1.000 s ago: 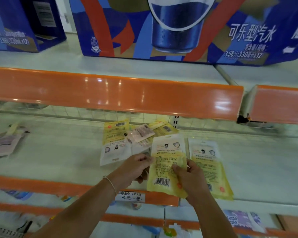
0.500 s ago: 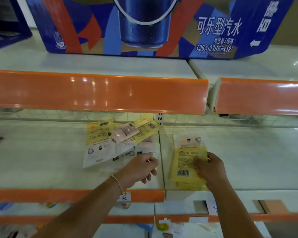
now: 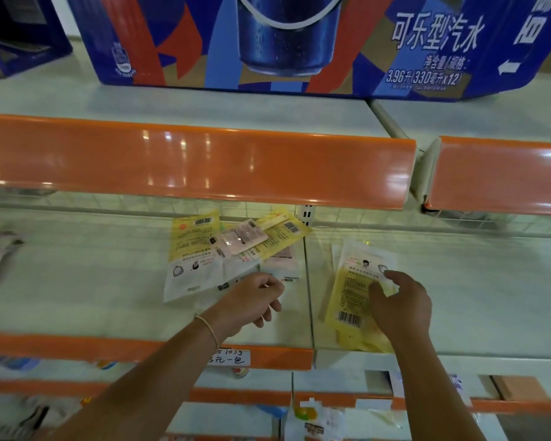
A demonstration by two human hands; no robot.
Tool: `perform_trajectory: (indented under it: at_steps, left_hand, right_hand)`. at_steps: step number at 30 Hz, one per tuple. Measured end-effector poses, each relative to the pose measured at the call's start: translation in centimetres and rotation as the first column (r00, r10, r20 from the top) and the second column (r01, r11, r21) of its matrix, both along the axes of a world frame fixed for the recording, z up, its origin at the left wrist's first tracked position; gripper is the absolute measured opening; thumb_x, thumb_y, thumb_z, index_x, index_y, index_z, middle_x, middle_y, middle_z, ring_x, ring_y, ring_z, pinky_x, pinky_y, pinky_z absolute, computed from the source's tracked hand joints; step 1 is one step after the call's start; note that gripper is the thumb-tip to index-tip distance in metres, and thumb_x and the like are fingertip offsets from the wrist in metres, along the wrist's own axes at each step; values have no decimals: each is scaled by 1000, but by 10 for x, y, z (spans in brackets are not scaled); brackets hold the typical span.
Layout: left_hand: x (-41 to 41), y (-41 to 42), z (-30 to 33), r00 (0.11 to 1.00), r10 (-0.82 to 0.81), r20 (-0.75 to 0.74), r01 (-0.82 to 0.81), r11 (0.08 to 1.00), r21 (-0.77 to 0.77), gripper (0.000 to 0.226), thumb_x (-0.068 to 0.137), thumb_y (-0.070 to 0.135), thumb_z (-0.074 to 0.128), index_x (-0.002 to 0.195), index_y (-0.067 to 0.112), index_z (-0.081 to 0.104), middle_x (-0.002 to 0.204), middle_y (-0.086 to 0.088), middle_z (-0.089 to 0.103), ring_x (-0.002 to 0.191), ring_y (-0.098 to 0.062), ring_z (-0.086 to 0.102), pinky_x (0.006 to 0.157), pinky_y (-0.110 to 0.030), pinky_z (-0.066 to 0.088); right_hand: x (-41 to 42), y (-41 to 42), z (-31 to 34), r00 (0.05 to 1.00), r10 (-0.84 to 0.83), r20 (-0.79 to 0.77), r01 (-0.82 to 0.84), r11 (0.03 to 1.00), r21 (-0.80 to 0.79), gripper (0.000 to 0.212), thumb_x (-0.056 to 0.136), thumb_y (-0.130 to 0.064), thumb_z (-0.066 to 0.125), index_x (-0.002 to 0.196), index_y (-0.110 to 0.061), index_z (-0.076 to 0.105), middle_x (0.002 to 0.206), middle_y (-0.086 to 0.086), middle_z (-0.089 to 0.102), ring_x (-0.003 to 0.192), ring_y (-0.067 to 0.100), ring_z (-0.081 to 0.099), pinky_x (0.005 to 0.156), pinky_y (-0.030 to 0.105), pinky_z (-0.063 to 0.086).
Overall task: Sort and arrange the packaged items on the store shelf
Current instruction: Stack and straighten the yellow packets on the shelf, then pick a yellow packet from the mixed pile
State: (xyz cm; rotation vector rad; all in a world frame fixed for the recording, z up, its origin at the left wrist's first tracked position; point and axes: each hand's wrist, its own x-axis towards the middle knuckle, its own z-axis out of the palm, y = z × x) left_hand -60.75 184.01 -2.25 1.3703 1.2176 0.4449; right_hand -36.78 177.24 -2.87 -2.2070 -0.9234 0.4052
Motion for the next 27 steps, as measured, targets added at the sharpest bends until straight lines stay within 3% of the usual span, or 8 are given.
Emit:
perform_trajectory:
  at_steps: [4,8,11,12,15,17,23,27]
  left_hand:
    - [-16,5,0,999,42,7,-42,999,-1,18,99,26,52,109,15,62,82,-8,67,57,-16,55,51,-28,45]
    - [-40,6,1,995,100,2,-100,995,19,19,98,29,54,104,13,63,81,-8,68,56,-16,55,49,-27,45]
    - [-61,6,-1,986,170,0,-170,985,4,18,98,23,54,99,8,65,77,-7,68,55,-16,56,48,-27,45]
    - [-69,7,-1,981,192,-10,-192,981,1,18,97,21,54,99,8,65,75,-6,69,55,-16,56,49,-27,45]
    - [-91,9,-2,967,253,-12,-253,967,-20,18,96,19,53,98,7,65,71,-4,67,58,-17,56,48,-27,44]
    - [-103,10,-2,958,287,-7,-287,958,-24,17,96,18,53,98,6,65,71,-4,66,58,-19,55,46,-26,43]
    - [-134,15,-4,942,335,-12,-336,941,-32,15,95,19,54,95,10,66,71,-6,65,56,-19,53,46,-26,42]
    - [-151,20,-7,938,347,1,-347,937,-44,16,96,20,54,96,9,66,71,-7,64,56,-19,53,47,-26,43]
  right_hand:
    - [-35,15,4,989,135,-60,-131,989,66,33,85,-22,66,118,-14,67,120,7,69,106,30,64,95,41,50]
    - [-76,31,2,962,254,-100,-246,966,79,24,87,-23,65,110,-17,70,98,-5,70,87,14,62,73,24,43]
    - [-108,42,2,911,367,-188,-351,929,116,20,90,-23,63,109,-25,68,81,-12,67,72,4,61,60,13,45]
    - [-118,45,2,893,399,-209,-382,916,121,21,90,-24,62,110,-26,68,78,-10,67,71,5,62,61,15,48]
    - [-146,58,1,837,460,-294,-447,887,116,18,89,-23,63,107,-25,67,76,-1,72,72,18,69,69,40,60]
    - [-161,66,1,807,471,-356,-462,879,117,15,89,-19,64,103,-22,66,74,0,73,70,21,72,67,44,61]
    - [-200,77,-1,765,460,-450,-493,868,50,1,89,-14,65,89,-12,65,73,8,73,57,15,72,50,28,55]
    - [-214,81,-6,800,435,-414,-472,881,13,9,88,-18,67,84,-10,64,64,6,72,52,15,70,47,27,52]
